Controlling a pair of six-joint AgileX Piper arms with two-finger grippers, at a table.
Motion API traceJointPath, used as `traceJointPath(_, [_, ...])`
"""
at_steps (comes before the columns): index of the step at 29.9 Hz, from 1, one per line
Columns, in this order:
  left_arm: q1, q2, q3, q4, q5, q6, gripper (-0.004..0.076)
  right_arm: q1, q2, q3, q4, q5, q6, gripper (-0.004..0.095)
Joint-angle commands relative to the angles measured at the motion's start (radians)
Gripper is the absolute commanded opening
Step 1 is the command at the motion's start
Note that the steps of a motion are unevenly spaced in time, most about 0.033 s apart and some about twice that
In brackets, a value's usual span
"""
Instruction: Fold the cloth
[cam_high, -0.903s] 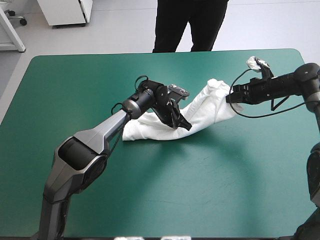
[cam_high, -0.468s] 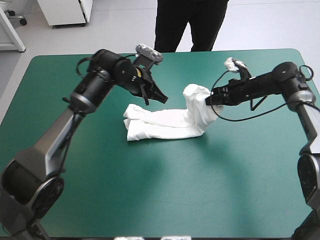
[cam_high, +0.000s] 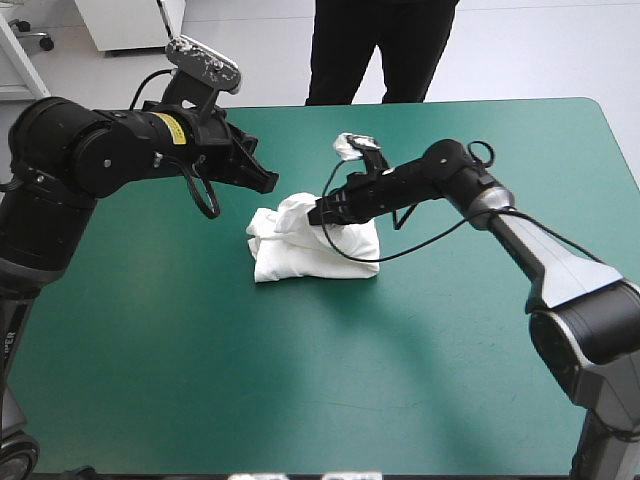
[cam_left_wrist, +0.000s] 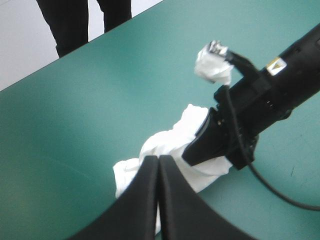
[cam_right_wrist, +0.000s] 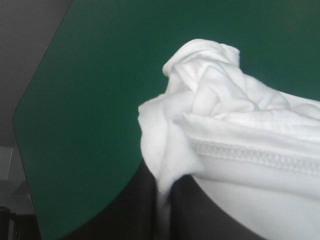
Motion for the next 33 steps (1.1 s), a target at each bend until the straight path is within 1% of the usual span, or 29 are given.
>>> traceJointPath(1, [-0.001, -0.037, -0.026, 0.008, 0.000, -0.026, -0.0009, 0.039, 0.038, -0.132, 0.062, 0.052, 0.002, 0.0098])
traceJointPath(3, [-0.001, -0.037, -0.026, 0.008, 0.000, -0.028, -0.0009, 0.051, 0.083, -0.198, 0.064, 0.115, 0.007, 0.0261])
traceJointPath(6, [-0.001, -0.037, -0.026, 0.010, -0.002, -0.022, -0.0009, 0.058, 0.120, -0.273, 0.062, 0.184, 0.015, 0.0569])
traceJointPath(7, [-0.001, -0.037, -0.026, 0.013, -0.002, -0.022, -0.0009, 0.058, 0.123, -0.294, 0.060, 0.197, 0.018, 0.0649])
traceJointPath(9, [-0.001, -0.037, -0.026, 0.020, -0.002, -0.022, -0.0009, 0.056, 0.124, -0.323, 0.041, 0.219, 0.018, 0.0723])
traceJointPath(12, [-0.001, -0.037, -0.026, 0.033, 0.001, -0.024, -0.0009, 0.044, 0.124, -0.380, -0.013, 0.285, 0.047, 0.0708])
traceJointPath(17, [-0.001, -0.039, -0.026, 0.059, 0.034, -0.024, -0.0009, 0.010, 0.084, -0.408, -0.199, 0.287, 0.160, 0.0616])
traceJointPath(20, [-0.001, -0.054, -0.026, 0.059, 0.034, -0.024, -0.0009, -0.016, 0.028, -0.408, -0.383, 0.287, 0.254, 0.0604])
traceJointPath(21, [-0.001, -0.057, -0.026, 0.059, 0.034, -0.024, -0.0009, -0.030, 0.004, -0.398, -0.473, 0.287, 0.289, 0.0604])
traceJointPath(24, [-0.001, -0.073, -0.026, 0.057, 0.034, -0.024, -0.0009, -0.081, -0.083, -0.327, -0.601, 0.287, 0.331, 0.0604])
traceJointPath(30, [-0.001, -0.089, -0.026, 0.057, 0.034, -0.024, -0.0009, -0.216, -0.213, -0.071, -0.619, 0.286, 0.324, 0.0605])
traceJointPath(33, [-0.001, -0.094, -0.026, 0.057, 0.032, -0.028, -0.0009, -0.232, -0.219, 0.016, -0.579, 0.246, 0.311, 0.0609])
